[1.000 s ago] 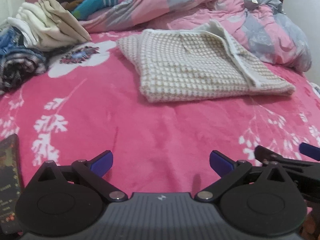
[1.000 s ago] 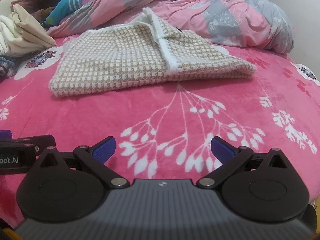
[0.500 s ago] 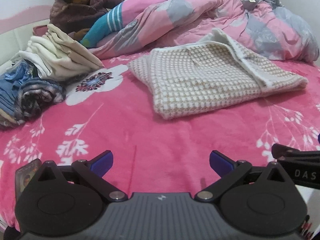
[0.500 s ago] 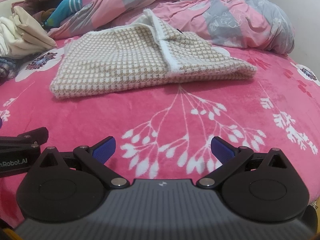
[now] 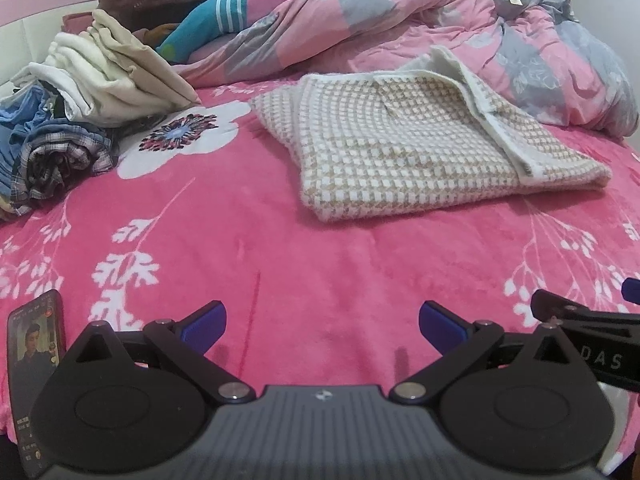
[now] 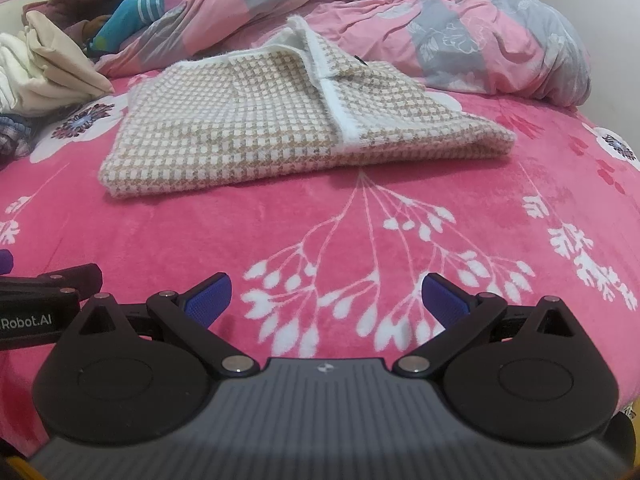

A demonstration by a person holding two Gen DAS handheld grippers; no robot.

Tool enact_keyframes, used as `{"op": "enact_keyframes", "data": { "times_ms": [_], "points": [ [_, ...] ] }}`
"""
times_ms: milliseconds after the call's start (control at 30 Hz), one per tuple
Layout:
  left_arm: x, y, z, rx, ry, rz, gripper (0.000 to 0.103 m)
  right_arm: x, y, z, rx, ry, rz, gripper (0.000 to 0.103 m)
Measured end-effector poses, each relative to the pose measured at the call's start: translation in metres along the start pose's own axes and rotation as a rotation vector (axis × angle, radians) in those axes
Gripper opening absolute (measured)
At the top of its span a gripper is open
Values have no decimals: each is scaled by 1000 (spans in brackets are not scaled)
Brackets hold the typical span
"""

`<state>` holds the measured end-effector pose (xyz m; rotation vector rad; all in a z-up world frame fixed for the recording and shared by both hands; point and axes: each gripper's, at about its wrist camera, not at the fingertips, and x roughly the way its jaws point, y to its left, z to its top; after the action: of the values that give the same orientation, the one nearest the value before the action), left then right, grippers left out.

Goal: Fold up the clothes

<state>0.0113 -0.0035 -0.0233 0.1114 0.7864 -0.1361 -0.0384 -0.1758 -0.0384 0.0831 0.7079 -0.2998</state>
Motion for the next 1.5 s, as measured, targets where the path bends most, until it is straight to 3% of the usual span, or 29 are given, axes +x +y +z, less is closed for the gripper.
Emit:
{"op": "enact_keyframes", "data": {
  "times_ms": [867,1200,1500],
  "points": [
    [6,5,7,-25,17,-7,103,2,6,6,-13,1,3,102],
    [12,7,18,-60,0,-49,103,11,5,16,-5,1,3,102],
    [33,12,34,-169,-37,-160,103,26,-9,22,22,-52,38,102]
  ]
}}
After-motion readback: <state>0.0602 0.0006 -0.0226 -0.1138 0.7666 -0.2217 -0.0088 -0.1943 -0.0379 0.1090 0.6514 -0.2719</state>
